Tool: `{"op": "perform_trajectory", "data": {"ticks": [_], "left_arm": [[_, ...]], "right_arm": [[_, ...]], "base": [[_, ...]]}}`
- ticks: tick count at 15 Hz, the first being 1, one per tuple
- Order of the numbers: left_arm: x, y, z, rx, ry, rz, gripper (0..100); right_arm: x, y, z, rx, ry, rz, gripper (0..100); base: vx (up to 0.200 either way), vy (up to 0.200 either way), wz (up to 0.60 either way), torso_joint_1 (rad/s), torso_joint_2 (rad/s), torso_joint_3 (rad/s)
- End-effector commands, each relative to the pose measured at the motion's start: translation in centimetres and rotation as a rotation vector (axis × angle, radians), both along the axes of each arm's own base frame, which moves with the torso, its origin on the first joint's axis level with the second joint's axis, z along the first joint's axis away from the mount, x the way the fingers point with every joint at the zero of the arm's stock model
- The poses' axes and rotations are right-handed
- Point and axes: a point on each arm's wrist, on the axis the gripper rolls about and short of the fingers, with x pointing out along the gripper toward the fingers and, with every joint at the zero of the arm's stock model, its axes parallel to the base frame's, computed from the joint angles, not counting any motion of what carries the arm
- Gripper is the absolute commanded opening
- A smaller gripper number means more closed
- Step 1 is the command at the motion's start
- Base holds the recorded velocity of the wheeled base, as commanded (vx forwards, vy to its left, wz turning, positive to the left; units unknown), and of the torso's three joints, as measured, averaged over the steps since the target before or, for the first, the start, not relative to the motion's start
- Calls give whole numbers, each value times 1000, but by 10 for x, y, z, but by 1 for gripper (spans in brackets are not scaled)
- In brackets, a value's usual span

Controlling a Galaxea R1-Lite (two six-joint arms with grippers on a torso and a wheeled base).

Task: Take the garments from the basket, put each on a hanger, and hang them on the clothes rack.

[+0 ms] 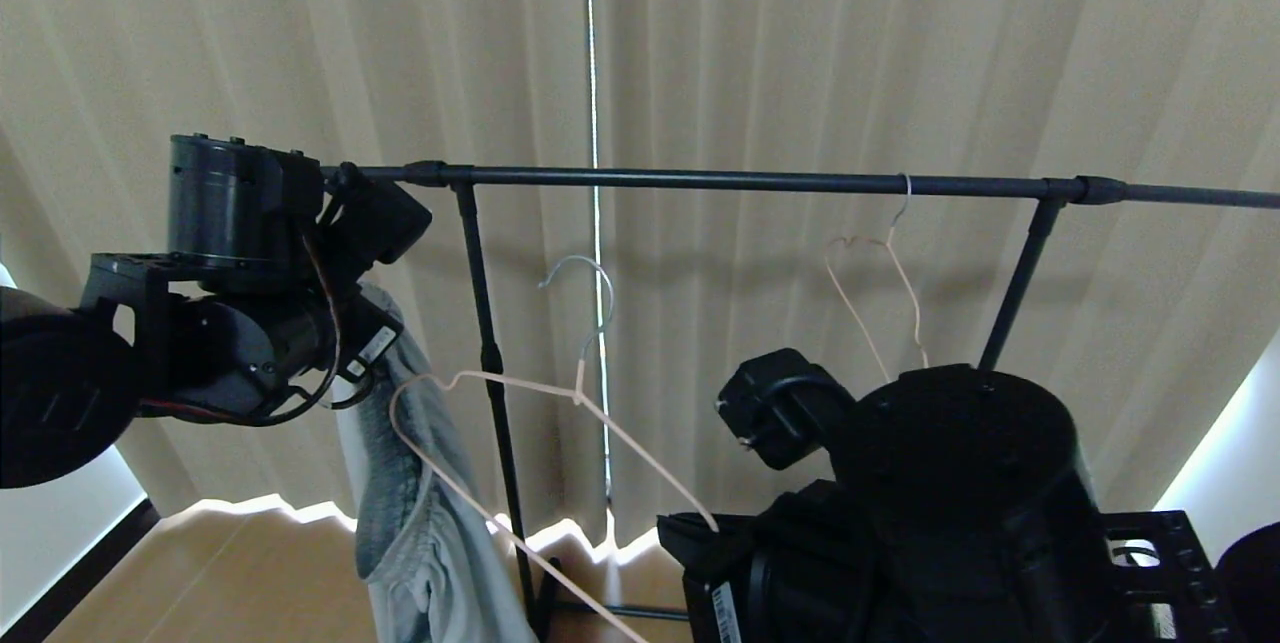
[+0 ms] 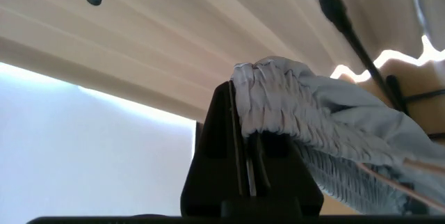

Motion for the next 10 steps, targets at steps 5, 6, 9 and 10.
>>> {"op": "perform_trajectory", "data": {"ticks": [5, 6, 9, 10], "left_arm": [[-6, 0, -1, -1, 3, -6, 0], [-7, 1, 0, -3, -1, -6, 0], [-9, 2, 3, -10, -12, -5, 0], [-9, 2, 5, -13, -19, -3, 0]], "right_arm": [[17, 31, -11, 21, -38, -43, 0], [18, 33, -11, 38, -46, -47, 0], [22, 38, -16, 43, -66, -71, 0], [24, 40, -18, 32, -70, -81, 0]], "base": [[0, 0, 0, 0, 0, 0], [0, 0, 0, 0, 0, 0], [0, 0, 0, 0, 0, 0], [0, 0, 0, 0, 0, 0]]}}
